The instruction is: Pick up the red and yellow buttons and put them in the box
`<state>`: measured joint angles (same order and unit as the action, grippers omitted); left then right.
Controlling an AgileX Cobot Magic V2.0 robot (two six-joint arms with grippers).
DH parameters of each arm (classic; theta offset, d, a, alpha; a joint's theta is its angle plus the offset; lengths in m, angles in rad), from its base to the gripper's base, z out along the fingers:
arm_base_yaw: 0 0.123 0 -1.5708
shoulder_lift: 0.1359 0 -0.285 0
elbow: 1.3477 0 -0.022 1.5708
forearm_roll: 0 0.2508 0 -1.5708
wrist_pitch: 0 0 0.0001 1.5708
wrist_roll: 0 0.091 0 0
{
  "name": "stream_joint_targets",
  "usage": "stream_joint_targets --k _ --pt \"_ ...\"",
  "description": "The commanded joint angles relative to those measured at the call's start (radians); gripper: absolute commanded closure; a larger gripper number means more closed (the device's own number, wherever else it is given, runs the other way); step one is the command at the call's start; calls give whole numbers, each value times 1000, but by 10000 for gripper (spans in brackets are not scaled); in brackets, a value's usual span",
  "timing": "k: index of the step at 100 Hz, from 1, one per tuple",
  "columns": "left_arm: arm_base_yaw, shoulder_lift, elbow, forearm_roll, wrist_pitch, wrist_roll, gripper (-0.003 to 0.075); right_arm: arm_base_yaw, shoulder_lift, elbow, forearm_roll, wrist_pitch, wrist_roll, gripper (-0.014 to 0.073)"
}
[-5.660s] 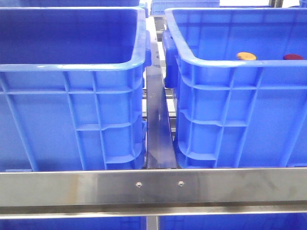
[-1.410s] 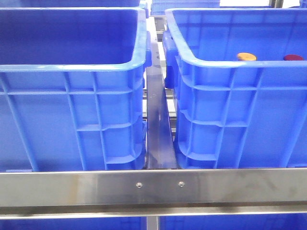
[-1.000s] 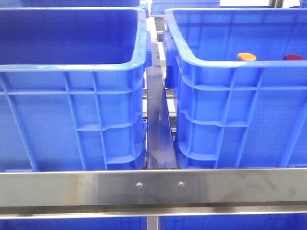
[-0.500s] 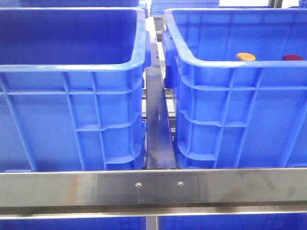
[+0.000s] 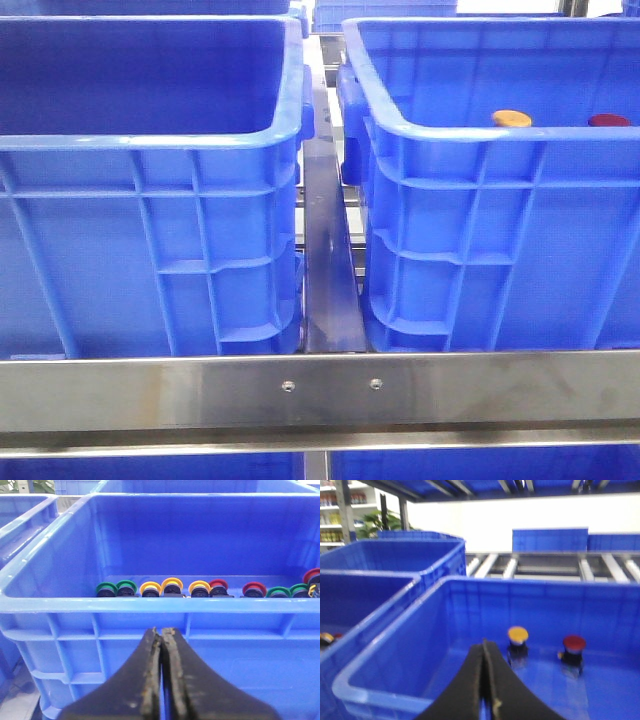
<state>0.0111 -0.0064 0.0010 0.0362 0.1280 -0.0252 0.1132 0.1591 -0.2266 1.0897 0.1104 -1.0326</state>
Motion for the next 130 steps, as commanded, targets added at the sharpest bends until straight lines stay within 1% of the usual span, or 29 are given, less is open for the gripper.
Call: stream_joint_targets --k 1,10,16,23,30,40,49,58,68,90,94,112,121,130 --pt "0 -31 52 -7 -84 -9 740 -52 6 -19 -241 39 287 627" --pt "0 -31 52 -7 -84 -9 740 -106 5 -19 -438 107 493 627" --pt "0 -31 52 -7 -84 -9 740 -122 5 -19 -535 128 581 627" --pt "0 -31 52 -7 -84 -9 740 -124 5 -19 -640 114 670 627" --pt "0 -31 52 -7 -84 -9 740 -123 0 -14 -733 58 746 627" --pt "0 -31 52 -7 -84 -9 740 -122 -12 15 -842 -92 838 627" --pt "0 -31 52 -7 -84 -9 740 -122 -13 67 -922 -215 946 627" --pt "0 -31 52 -7 -84 -9 740 -124 -24 115 -997 -269 1033 627" --pt "0 -31 52 -7 -84 -9 740 -124 -55 155 -1066 -286 1049 627" --pt "0 -31 52 -7 -84 -9 740 -137 -91 241 -1074 -289 1067 627" --pt "0 -31 52 -7 -84 -9 740 -144 -95 239 -1090 -265 1075 627" --pt "0 -31 52 -7 -84 -9 740 -162 -148 239 -1149 -256 1122 627" --pt "0 -31 52 -7 -84 -9 740 -162 -194 240 -1156 -215 1130 627" --pt "0 -31 52 -7 -84 -9 740 -162 -192 240 -1156 -180 1130 627"
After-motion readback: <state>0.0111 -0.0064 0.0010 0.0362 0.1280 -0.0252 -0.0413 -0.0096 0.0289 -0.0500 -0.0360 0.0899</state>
